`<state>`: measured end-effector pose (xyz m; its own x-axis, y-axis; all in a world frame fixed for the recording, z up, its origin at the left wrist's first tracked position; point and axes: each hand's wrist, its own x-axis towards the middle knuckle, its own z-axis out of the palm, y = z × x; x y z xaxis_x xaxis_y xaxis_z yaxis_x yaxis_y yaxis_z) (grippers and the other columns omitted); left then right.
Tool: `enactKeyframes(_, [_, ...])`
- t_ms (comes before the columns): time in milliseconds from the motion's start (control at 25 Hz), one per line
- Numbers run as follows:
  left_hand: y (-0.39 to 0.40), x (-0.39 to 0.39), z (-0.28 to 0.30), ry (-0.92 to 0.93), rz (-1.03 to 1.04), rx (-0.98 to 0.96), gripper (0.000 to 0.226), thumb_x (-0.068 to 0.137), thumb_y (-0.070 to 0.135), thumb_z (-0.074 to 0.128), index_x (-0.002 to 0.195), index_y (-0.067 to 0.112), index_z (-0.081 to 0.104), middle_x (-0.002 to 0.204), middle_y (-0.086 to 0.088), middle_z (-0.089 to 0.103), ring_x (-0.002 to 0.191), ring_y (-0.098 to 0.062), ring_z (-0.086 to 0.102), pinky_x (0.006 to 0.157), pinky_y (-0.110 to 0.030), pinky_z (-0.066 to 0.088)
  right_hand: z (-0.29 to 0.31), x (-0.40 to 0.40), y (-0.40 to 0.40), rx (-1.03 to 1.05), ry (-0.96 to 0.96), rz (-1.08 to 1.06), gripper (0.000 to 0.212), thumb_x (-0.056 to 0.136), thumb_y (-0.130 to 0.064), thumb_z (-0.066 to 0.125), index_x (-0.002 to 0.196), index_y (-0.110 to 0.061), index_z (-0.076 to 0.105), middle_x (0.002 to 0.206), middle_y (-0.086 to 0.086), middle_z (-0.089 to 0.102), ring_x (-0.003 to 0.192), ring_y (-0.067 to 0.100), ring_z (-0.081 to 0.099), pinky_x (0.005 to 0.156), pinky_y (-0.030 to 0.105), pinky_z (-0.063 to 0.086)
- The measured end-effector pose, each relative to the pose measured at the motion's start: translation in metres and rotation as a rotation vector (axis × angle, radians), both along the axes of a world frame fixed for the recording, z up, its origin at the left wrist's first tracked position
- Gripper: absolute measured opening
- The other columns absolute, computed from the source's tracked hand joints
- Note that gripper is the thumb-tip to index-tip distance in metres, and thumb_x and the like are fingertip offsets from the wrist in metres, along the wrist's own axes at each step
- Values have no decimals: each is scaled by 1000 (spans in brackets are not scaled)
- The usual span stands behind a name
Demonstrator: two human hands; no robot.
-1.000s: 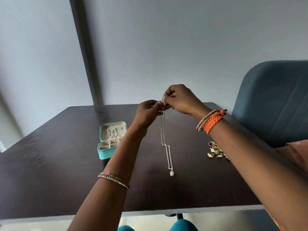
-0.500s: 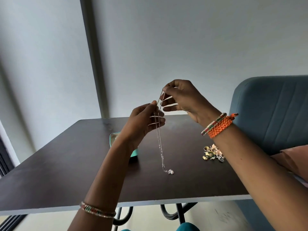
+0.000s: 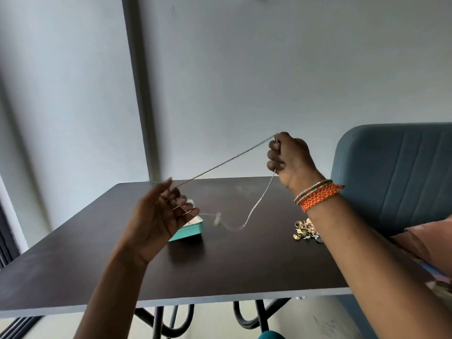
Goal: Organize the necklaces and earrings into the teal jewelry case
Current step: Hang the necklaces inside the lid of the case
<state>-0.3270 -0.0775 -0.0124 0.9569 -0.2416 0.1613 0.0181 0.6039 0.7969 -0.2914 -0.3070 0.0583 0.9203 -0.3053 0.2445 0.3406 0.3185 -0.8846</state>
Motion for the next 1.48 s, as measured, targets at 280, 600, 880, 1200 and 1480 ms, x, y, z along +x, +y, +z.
enactKeyframes(280, [-6, 3, 17, -142, 137, 58, 18, 93, 13, 41, 81, 13, 55, 59, 3, 49, 48, -7, 46, 47, -16, 44, -31, -10, 3, -662, 112, 142, 19, 91, -9, 55, 73, -14, 53, 54, -3, 29, 37, 5, 18, 38, 14, 15])
enactKeyframes(600, [-39, -13, 32, -106, -10, 491, 35, 101, 34, 33, 88, 12, 56, 59, -5, 55, 50, -16, 54, 49, -23, 50, -6, -55, 31, -1010, -198, 473, 10, 89, -8, 62, 97, -11, 66, 84, 9, 59, 60, 6, 48, 48, 19, 40])
enactKeyframes(880, [-39, -27, 33, -250, -60, 802, 25, 96, 22, 51, 72, 15, 51, 55, 4, 32, 44, -7, 28, 37, -15, 27, -38, -51, 29, -655, -163, 242, 20, 87, -1, 59, 89, -19, 67, 82, -1, 65, 64, 11, 51, 49, 19, 41])
enactKeyframes(1200, [-39, -21, 30, -200, 81, 832, 13, 91, 16, 59, 85, 4, 60, 59, 2, 48, 52, -9, 43, 51, -18, 44, -69, -55, 23, -432, 96, 533, 29, 94, -35, 53, 73, -18, 64, 65, -4, 58, 53, 7, 45, 44, 17, 34])
enactKeyframes(1480, [-26, -16, 26, -3, -114, 133, 23, 80, 26, 53, 60, 14, 55, 56, -1, 56, 72, -19, 65, 95, -29, 41, -72, -46, 10, 115, 173, 440, 38, 84, -18, 62, 47, -21, 58, 58, -3, 60, 65, 14, 63, 71, 29, 41])
